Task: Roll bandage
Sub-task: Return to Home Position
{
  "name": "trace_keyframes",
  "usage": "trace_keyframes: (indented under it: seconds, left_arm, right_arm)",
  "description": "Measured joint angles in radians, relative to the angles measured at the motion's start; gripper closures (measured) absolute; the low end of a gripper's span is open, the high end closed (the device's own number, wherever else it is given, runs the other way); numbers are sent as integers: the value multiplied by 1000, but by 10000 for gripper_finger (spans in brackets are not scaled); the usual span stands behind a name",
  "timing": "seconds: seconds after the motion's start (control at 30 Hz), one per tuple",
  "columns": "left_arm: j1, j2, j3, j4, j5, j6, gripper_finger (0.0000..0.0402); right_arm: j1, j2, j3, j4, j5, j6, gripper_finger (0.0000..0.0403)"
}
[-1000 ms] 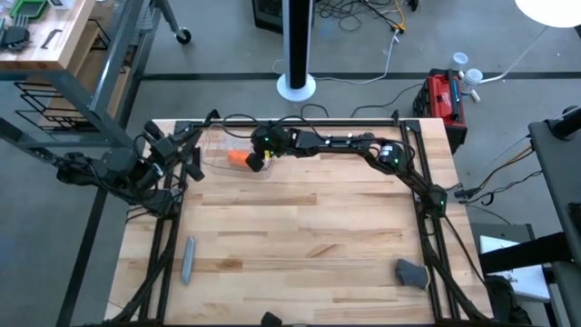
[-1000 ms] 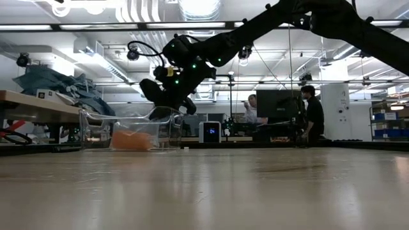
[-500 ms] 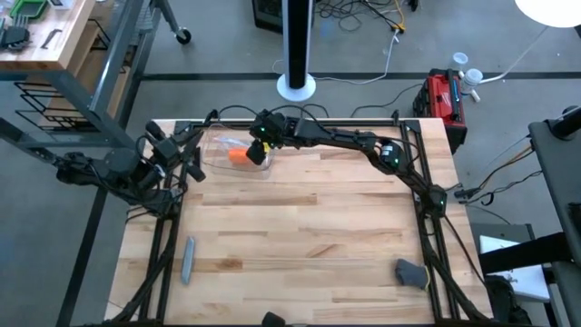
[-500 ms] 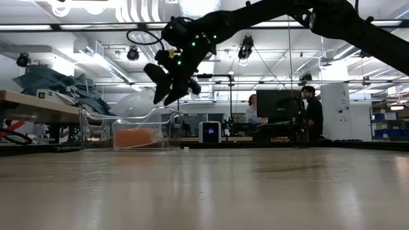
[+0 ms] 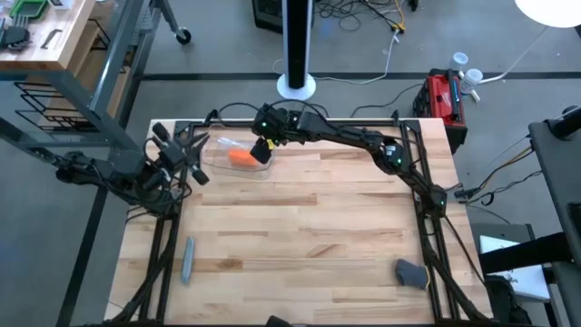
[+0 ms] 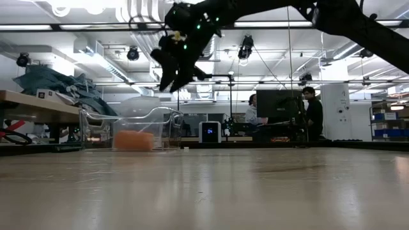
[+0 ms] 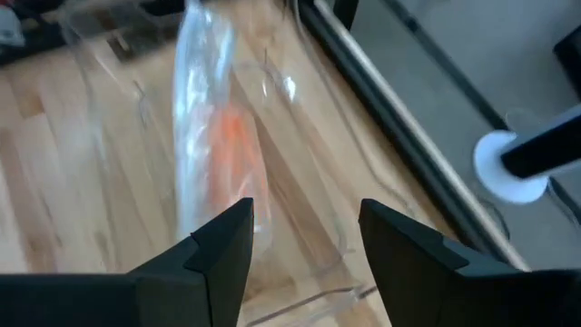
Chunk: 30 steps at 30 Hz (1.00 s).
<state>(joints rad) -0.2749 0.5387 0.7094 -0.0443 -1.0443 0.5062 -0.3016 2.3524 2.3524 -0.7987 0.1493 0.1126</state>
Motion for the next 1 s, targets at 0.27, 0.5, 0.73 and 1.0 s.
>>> trace_keyframes:
  seconds: [0.27,0.5,0.73,1.0]
  left_arm:
    - [0,17,0,64,213,17,380]
    - [30,18,-1,114,655,-25,395]
    - [173,73,-17,111,862,-131,401]
    - [441,214,-18,185,1284,-289,400]
  right_arm:
    - [3,-95,2,15,0,-62,206]
    - [41,-206,-3,-3,-205,-155,208]
    - [155,-339,-91,66,-319,-214,210]
    - [243,-698,-549,358,-309,-184,212]
